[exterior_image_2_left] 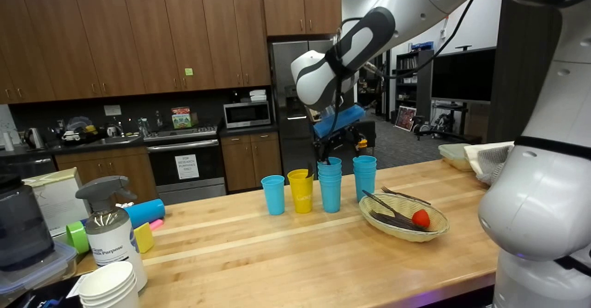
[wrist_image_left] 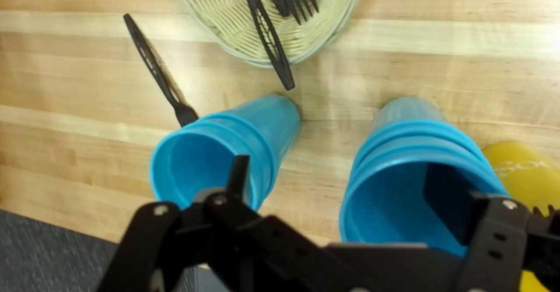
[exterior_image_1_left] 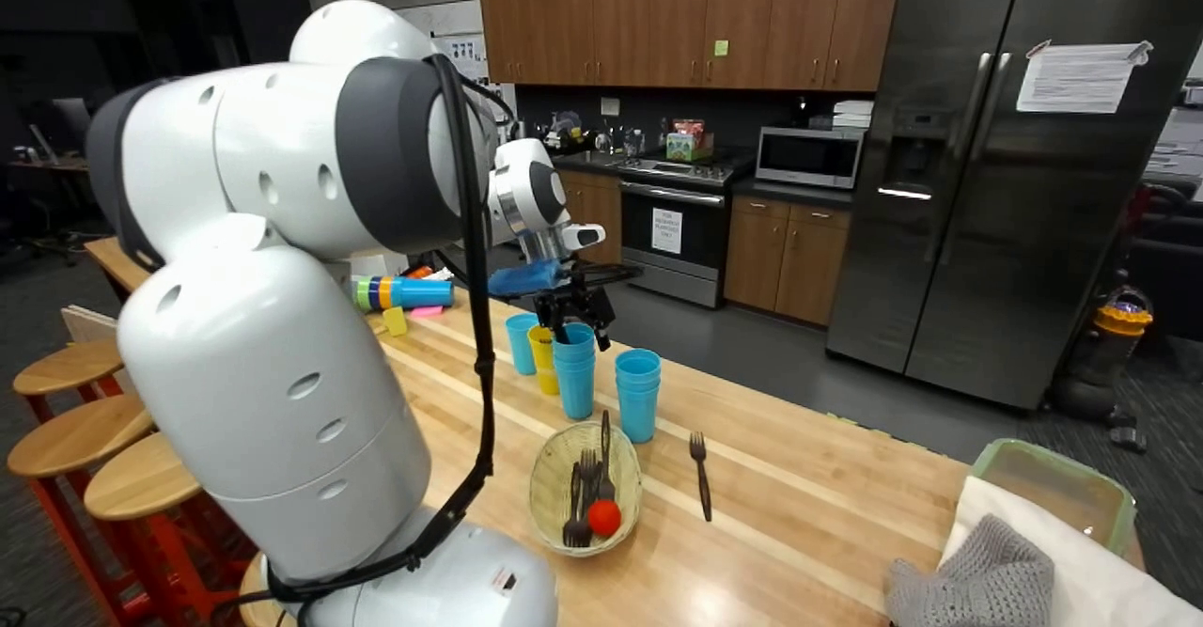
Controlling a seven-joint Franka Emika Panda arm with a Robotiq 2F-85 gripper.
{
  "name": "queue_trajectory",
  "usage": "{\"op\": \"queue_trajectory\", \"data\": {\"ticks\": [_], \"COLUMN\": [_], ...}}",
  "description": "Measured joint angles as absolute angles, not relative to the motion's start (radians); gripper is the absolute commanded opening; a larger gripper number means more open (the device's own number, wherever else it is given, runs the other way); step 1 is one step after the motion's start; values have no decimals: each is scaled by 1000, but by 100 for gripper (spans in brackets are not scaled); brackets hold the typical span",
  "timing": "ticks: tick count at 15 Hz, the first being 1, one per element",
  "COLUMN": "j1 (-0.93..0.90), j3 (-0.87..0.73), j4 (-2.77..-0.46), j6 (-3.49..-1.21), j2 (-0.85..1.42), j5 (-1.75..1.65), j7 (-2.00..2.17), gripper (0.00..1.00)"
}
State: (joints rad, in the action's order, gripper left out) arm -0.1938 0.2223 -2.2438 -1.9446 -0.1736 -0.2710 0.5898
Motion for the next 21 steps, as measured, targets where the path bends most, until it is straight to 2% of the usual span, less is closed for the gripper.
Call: {"op": "queue_trajectory", "data": {"ticks": [6, 21], "j1": [-167, -64], "j3": [222, 268], "j4": [-2336, -2586], "j6": [-2097, -2155], "j2": [-249, -546], "j5": [-243, -298], "j7": [712, 1122], "gripper": [100, 100]}}
